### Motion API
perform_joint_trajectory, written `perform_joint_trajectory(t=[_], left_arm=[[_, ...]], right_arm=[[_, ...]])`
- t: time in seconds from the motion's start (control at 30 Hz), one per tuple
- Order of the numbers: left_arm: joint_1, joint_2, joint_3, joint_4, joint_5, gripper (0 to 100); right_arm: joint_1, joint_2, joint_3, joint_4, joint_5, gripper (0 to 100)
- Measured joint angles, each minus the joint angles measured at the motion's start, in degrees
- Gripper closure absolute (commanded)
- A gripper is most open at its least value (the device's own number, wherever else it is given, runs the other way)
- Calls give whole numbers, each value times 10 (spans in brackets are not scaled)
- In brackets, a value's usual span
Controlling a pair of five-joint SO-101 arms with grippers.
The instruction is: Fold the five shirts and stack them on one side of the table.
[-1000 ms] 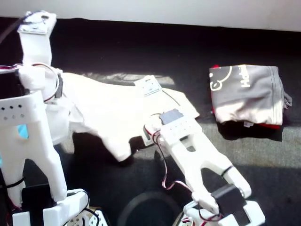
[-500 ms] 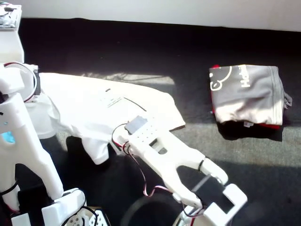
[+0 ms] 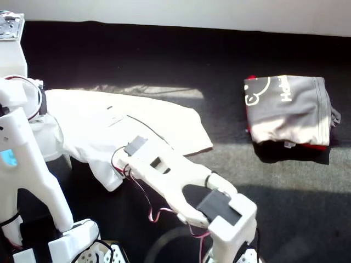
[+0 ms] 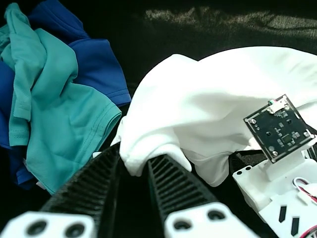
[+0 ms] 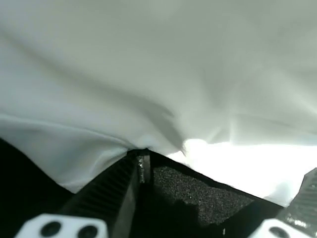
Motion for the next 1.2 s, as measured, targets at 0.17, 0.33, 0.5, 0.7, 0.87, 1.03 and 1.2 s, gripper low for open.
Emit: perform_joint_trajectory(t=[0.17,0.33,0.5,0.7,0.87,1.03,1.2], left_arm=[[0,0,0,0,0,991],[0,0,0,0,0,991],[0,0,4,0,0,991],[0,0,6,-2,0,991],[0,0,7,-20,0,990],[4,0,38,-20,0,950],[47,0,138,-27,0,814]], right_arm=[[11,91,-79,3,0,793],[73,114,-156,36,-2,976],[164,121,-230,120,-2,991],[244,121,-364,273,2,991],[276,122,-544,421,62,991],[312,121,-746,506,108,991],[368,117,-789,513,114,991]])
